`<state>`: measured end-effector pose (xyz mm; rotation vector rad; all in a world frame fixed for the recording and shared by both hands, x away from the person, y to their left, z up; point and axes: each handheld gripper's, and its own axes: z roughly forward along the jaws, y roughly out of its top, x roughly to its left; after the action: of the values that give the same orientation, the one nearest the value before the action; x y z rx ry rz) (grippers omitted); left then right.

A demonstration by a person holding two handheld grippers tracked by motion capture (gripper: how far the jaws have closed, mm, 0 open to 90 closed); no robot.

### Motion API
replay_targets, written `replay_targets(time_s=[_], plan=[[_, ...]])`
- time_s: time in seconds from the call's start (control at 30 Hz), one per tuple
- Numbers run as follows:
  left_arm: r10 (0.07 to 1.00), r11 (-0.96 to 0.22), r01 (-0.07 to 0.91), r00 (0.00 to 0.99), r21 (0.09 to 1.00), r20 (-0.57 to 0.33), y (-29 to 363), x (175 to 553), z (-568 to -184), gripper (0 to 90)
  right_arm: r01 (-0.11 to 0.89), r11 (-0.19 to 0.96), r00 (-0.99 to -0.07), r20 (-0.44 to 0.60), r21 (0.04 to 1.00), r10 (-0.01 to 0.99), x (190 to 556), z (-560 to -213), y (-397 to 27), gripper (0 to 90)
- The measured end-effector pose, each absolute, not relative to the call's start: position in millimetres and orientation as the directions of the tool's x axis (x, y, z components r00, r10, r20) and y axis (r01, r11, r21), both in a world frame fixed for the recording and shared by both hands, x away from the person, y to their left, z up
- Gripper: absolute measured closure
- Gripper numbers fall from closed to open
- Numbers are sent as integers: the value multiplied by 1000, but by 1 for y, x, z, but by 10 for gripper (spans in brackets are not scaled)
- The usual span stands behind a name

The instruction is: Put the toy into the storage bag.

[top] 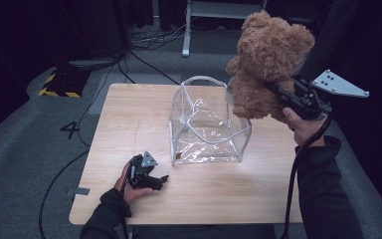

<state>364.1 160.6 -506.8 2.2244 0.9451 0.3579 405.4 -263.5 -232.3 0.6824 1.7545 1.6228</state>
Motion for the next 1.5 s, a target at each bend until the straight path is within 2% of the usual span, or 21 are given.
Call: replay_targets(time_s=[0.8,1.5], plan=[[715,-504,527,699,684,-12,161,364,-507,155,-70,97,-675,-119,993,729,406,-218,-239,656],[714,-504,527,700,685,-13,161,364,-507,156,-47,124,-717,-120,991,687,412,-229,-196,655]])
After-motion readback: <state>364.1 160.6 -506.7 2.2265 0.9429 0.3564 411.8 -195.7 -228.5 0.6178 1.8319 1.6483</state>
